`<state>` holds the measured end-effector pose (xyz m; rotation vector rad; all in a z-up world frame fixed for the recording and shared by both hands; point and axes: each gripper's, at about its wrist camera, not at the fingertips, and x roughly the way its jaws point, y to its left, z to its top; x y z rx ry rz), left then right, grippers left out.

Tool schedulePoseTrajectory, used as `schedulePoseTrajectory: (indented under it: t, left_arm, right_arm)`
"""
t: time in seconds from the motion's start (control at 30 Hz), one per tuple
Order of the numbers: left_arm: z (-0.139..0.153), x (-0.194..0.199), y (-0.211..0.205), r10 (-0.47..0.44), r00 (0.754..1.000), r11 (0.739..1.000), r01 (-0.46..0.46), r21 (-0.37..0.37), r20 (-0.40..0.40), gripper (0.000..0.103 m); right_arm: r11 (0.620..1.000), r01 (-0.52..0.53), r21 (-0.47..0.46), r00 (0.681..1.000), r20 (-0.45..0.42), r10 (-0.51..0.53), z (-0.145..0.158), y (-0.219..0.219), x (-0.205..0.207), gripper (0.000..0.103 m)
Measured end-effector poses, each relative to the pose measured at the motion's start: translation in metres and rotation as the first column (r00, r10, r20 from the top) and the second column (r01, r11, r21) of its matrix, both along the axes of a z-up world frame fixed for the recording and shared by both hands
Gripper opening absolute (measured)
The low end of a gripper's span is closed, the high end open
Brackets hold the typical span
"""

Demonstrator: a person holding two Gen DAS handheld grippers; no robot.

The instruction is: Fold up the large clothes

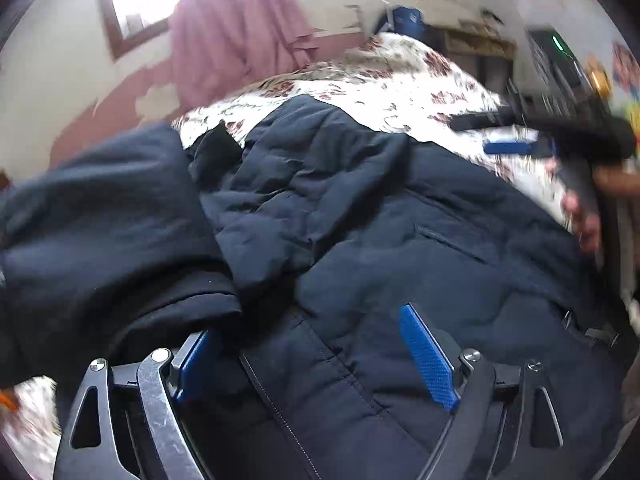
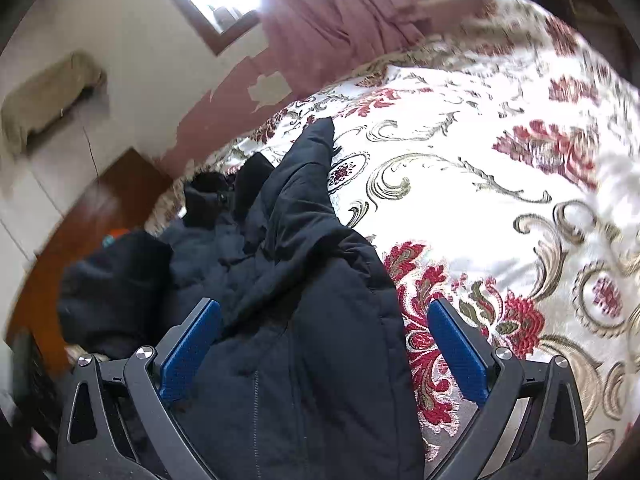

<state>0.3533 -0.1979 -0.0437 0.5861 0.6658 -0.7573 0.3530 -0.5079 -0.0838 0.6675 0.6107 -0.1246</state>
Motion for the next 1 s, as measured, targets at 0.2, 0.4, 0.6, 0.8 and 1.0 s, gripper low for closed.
schedulePoseTrajectory:
  t: [0.2, 0.4, 0.6, 0.8, 1.0]
  left_arm:
    - [0.017, -0.011, -0.011, 0.002, 0.984, 1.0, -0.003, 0.005, 0.177, 0.086]
    - [0.001, -0.017, -0.021, -0.088, 0.987, 0.994, 0.078, 0.079, 0.138, 0.086]
    - [0.0, -0.003, -0.008, -0.118, 0.993, 0.993, 0.118, -0.03, -0.009, 0.086]
    - [-0.004, -0.024, -0.023, -0.142, 0.979, 0.987, 0.129, 0.097, 0.149, 0.086]
    - [-0.012, -0.028, -0.036, -0.158, 0.972, 0.981, 0.133, 0.141, 0.177, 0.086]
  right_arm:
    - [0.998, -0.023, 0.063, 0.999, 0.04, 0.021, -0.008, -0.005, 0.001, 0.101]
    - [0.989, -0.05, 0.14, 0.997, 0.065, 0.041, -0.01, -0.007, -0.003, 0.101]
    - [0.937, -0.209, 0.279, 0.972, 0.161, 0.169, -0.009, 0.006, 0.013, 0.102]
    - [0.872, -0.346, 0.347, 0.938, 0.136, 0.318, 0.003, 0.032, 0.067, 0.102]
    - [0.844, -0.433, 0.317, 0.89, 0.005, 0.455, 0.023, 0.059, 0.116, 0.101]
